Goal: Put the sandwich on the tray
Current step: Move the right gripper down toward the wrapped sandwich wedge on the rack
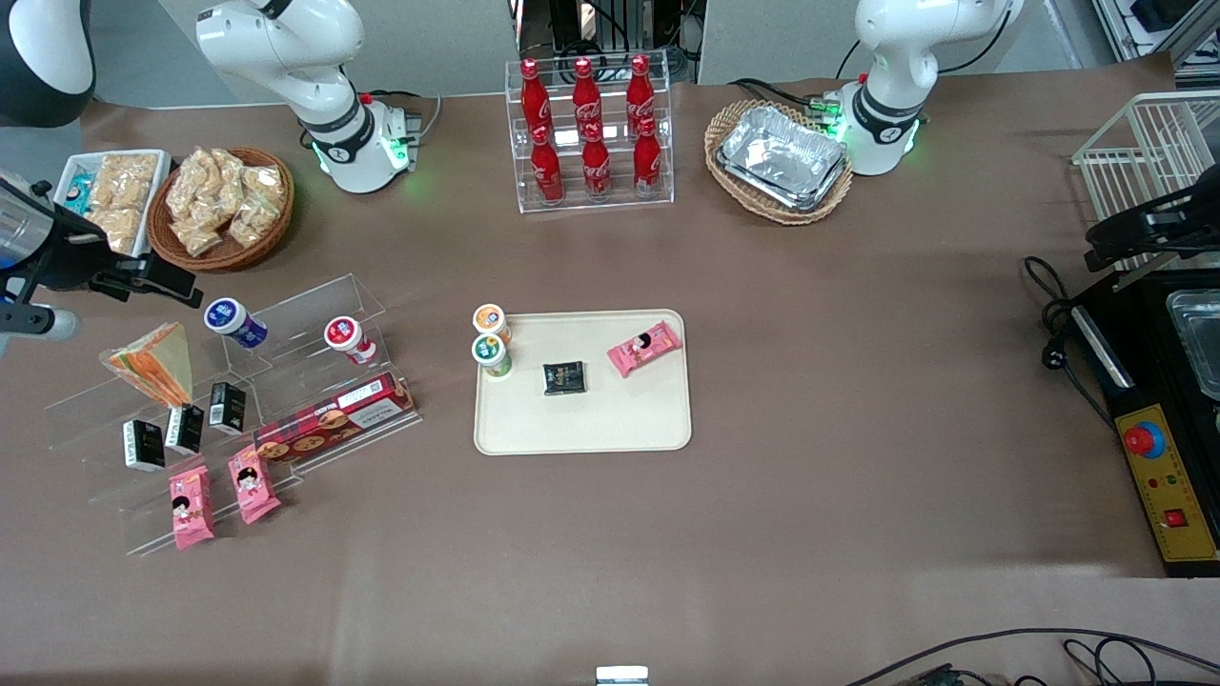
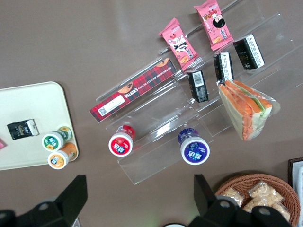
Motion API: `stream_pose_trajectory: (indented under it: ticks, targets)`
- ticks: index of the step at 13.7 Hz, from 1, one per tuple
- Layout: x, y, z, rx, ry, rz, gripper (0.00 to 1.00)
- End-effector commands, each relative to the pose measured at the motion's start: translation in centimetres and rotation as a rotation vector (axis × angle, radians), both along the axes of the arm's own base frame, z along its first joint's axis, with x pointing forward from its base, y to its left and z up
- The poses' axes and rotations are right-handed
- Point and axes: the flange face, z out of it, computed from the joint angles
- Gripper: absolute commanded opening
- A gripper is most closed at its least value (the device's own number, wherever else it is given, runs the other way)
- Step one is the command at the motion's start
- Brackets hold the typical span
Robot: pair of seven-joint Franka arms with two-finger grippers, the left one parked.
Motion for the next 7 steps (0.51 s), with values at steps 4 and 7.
stream_pose_trajectory:
  ticks: [4,7]
  targets:
    - [-0.11,0.28,0.27,0.007,0.014,-0.002,1.0]
    - [-0.12,0.92,0.02,0.004,0.022,0.018,1.0]
